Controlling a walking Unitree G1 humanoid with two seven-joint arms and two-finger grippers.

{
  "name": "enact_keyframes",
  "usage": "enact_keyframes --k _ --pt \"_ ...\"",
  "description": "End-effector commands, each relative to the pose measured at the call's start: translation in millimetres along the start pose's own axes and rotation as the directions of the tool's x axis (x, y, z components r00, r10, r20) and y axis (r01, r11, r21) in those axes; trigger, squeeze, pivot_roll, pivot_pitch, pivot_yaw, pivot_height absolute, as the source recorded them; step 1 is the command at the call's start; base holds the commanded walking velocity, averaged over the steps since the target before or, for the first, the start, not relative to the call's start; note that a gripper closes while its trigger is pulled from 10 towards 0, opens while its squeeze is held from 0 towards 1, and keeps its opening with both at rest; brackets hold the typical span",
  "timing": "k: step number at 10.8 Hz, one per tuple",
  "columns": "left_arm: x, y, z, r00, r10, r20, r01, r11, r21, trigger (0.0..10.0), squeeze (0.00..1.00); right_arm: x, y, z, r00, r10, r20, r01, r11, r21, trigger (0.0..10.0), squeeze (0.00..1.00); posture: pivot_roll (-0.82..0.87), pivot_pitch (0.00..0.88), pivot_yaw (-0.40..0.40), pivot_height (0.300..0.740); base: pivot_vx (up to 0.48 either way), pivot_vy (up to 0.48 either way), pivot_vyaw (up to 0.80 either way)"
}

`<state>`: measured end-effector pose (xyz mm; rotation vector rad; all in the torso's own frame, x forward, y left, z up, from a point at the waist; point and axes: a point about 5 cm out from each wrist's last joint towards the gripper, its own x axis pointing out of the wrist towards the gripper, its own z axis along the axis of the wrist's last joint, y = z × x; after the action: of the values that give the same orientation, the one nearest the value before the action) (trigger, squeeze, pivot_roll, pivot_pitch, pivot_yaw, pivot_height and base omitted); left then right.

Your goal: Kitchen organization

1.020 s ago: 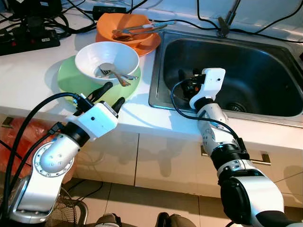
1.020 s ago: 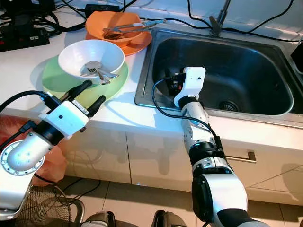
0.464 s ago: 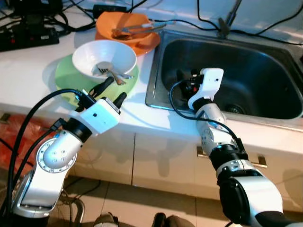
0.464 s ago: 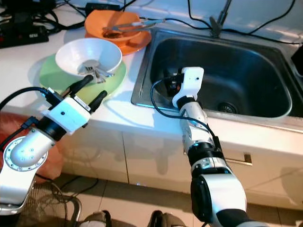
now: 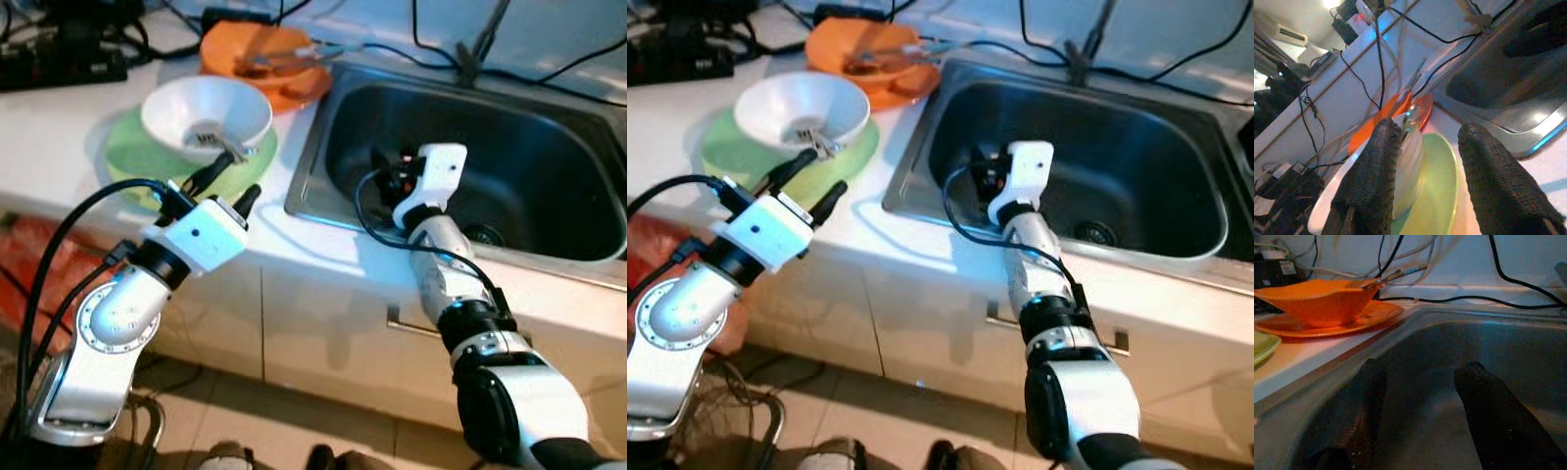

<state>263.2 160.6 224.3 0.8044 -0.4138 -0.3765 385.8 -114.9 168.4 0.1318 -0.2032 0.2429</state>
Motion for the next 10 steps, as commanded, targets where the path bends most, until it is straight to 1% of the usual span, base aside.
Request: enact_keyframes --k 1,4,5,7,8,10 --pt "0.1 2.1 0.8 1.000 0.012 0.004 -0.012 1.000 0.002 10.0 0.00 -11.2 -3.9 -23.0 0.995 -0.019 -0.100 0.021 1.000 0.021 10.0 0.00 0.16 0.160 -0.085 0.740 0.000 0.000 0.00" --pt "-0.1 4.7 0.3 1.000 0.024 0.001 -0.024 1.000 0.002 10.0 0.00 -11.3 -3.6 -23.2 0.995 -0.015 -0.101 0.018 1.000 0.022 10.0 0.00 0.16 0.160 -0.088 0.740 0.000 0.000 0.00" --pt "-1.0 7.8 -3.7 0.999 0.018 -0.033 -0.017 1.000 0.018 10.0 0.00 -11.3 -2.9 -23.4 0.995 -0.009 -0.102 0.012 1.000 0.023 10.0 0.00 0.16 0.162 -0.089 0.740 0.000 0.000 0.00" --pt "-2.8 10.9 -10.7 0.998 0.019 -0.067 -0.017 0.999 0.043 10.0 0.00 -11.5 -2.5 -23.8 0.995 -0.007 -0.103 0.009 1.000 0.024 10.0 0.00 0.17 0.162 -0.089 0.740 0.000 0.000 0.00" --pt "-1.4 11.1 -12.8 0.997 0.021 -0.074 -0.018 0.999 0.045 10.0 0.00 -11.4 -1.7 -24.0 0.995 -0.004 -0.104 0.006 1.000 0.025 10.0 0.00 0.17 0.162 -0.089 0.740 0.000 0.000 0.00" --pt "8.3 7.0 -14.5 0.998 0.018 -0.067 -0.015 0.999 0.037 10.0 0.00 -11.2 -1.2 -24.0 0.995 -0.004 -0.104 0.006 1.000 0.026 10.0 0.00 0.16 0.158 -0.086 0.740 0.000 0.000 0.00"
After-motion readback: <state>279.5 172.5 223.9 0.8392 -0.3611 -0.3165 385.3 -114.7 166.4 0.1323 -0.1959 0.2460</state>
